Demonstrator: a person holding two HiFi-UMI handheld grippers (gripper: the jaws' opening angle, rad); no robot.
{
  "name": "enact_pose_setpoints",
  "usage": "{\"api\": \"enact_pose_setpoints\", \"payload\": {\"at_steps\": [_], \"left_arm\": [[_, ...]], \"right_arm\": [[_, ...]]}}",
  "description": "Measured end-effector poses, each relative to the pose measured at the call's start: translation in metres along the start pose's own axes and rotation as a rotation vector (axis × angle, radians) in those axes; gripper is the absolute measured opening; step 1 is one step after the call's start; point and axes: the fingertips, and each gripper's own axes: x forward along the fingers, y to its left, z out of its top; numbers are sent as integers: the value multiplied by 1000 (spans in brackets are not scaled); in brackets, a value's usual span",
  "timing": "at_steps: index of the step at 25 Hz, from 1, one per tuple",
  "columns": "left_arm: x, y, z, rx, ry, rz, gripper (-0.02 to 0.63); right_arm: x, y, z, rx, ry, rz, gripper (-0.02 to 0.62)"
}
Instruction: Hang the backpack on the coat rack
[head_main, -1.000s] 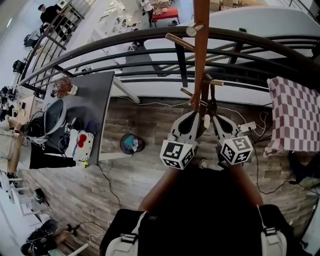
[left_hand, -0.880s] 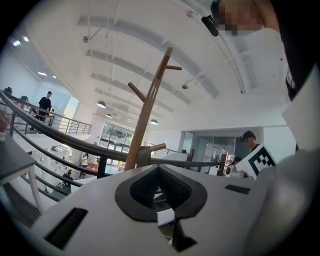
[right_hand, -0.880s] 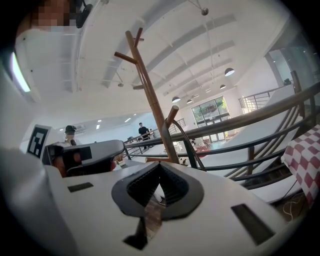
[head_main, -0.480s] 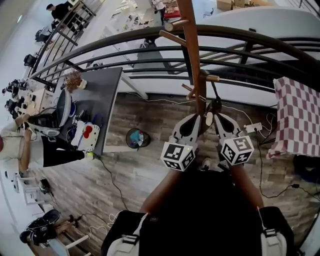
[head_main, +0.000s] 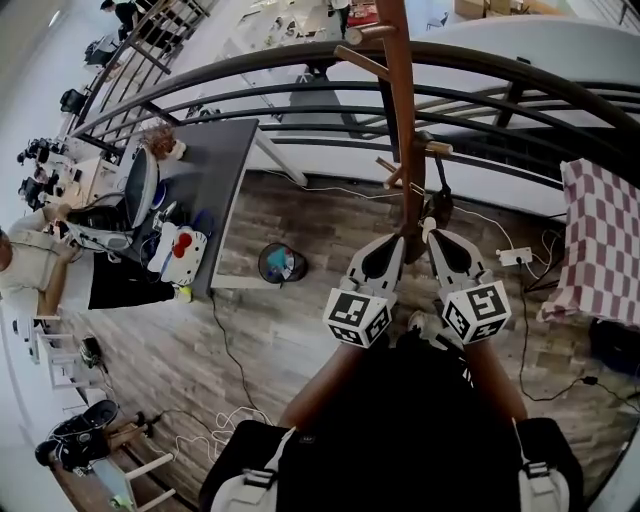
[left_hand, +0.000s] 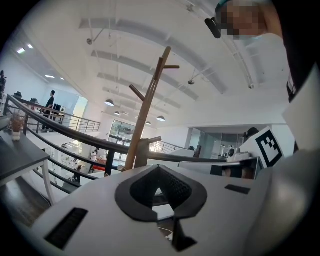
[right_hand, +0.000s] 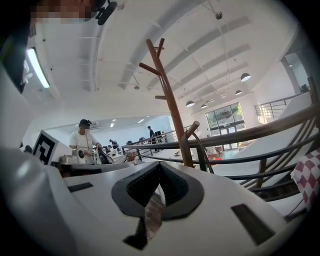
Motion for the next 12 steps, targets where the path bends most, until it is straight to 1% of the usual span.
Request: {"api": "enact_pose_setpoints", "payload": {"at_steps": [3, 5, 8, 12], "left_arm": [[-8, 0, 1, 21, 0, -20, 9], [-15, -1, 4, 32, -5, -34, 9], [-23, -2, 15, 43, -34, -58, 9], [-26, 0, 23, 49, -51, -89, 8]], "right_arm": [[-7, 5, 2, 19, -20, -26, 14], [-16, 11, 6, 2, -34, -51, 14], [-26, 25, 14, -36, -58, -72, 14], [-29, 36, 15, -35, -85, -97, 14]]}}
